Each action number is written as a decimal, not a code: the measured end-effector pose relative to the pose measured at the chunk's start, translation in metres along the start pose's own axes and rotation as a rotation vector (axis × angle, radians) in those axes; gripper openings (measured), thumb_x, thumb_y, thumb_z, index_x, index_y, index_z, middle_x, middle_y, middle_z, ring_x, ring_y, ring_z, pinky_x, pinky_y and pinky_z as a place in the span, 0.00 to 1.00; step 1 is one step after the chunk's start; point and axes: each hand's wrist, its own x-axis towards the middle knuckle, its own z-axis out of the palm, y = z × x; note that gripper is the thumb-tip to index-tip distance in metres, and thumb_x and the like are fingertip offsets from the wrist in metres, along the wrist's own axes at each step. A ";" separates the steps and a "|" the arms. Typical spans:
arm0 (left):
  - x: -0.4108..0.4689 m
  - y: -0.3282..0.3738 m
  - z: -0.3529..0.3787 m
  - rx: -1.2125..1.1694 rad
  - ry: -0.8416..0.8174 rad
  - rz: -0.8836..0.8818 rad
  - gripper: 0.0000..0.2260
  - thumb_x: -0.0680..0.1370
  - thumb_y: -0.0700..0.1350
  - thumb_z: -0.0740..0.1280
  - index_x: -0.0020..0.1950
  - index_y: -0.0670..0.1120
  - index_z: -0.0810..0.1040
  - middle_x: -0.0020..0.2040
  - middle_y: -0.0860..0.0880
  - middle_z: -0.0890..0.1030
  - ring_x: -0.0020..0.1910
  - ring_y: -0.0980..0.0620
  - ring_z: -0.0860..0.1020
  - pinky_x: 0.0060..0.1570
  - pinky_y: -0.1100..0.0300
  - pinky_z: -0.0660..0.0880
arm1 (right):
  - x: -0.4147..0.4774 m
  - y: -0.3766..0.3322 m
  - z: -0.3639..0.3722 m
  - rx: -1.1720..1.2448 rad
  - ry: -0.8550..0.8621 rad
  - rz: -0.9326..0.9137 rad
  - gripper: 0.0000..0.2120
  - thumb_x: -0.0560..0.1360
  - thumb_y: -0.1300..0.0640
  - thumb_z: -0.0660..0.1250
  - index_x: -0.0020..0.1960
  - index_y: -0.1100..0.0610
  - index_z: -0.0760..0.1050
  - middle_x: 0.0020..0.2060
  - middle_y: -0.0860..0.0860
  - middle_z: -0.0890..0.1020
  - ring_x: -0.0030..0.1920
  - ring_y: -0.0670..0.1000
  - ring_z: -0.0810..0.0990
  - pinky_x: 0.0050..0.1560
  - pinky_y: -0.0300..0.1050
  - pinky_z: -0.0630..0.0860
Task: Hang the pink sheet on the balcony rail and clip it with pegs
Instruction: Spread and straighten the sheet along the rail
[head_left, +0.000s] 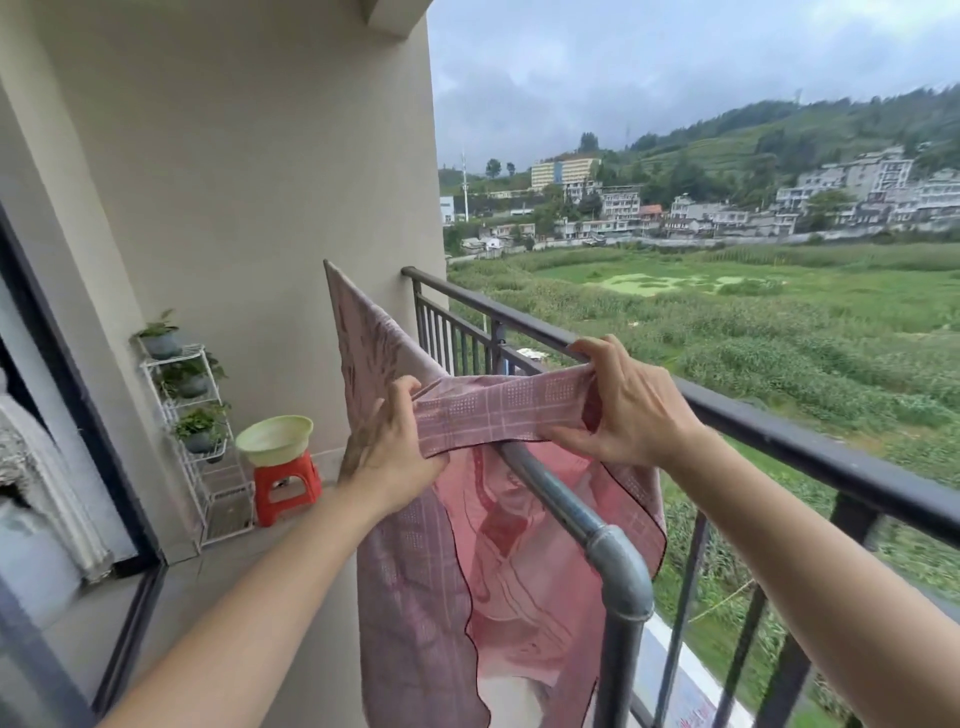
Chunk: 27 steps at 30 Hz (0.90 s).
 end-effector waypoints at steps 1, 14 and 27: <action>-0.003 0.001 0.002 0.013 0.054 0.036 0.30 0.70 0.56 0.73 0.62 0.50 0.58 0.54 0.46 0.75 0.53 0.44 0.74 0.48 0.50 0.75 | -0.004 0.003 0.002 -0.028 -0.013 -0.011 0.38 0.70 0.30 0.65 0.66 0.58 0.62 0.44 0.49 0.74 0.32 0.48 0.72 0.28 0.46 0.74; -0.037 0.081 -0.027 -0.253 0.443 0.093 0.09 0.76 0.42 0.63 0.54 0.48 0.80 0.32 0.49 0.80 0.31 0.46 0.77 0.32 0.54 0.70 | -0.035 -0.015 -0.028 0.553 -0.156 0.524 0.19 0.78 0.61 0.65 0.68 0.54 0.74 0.61 0.51 0.79 0.58 0.50 0.79 0.63 0.52 0.76; -0.111 0.137 -0.048 0.095 0.545 0.367 0.09 0.76 0.47 0.66 0.54 0.47 0.80 0.43 0.48 0.83 0.37 0.43 0.82 0.29 0.52 0.76 | -0.061 -0.055 -0.088 0.334 -0.076 0.418 0.20 0.68 0.66 0.64 0.57 0.53 0.82 0.49 0.51 0.86 0.49 0.54 0.84 0.50 0.50 0.82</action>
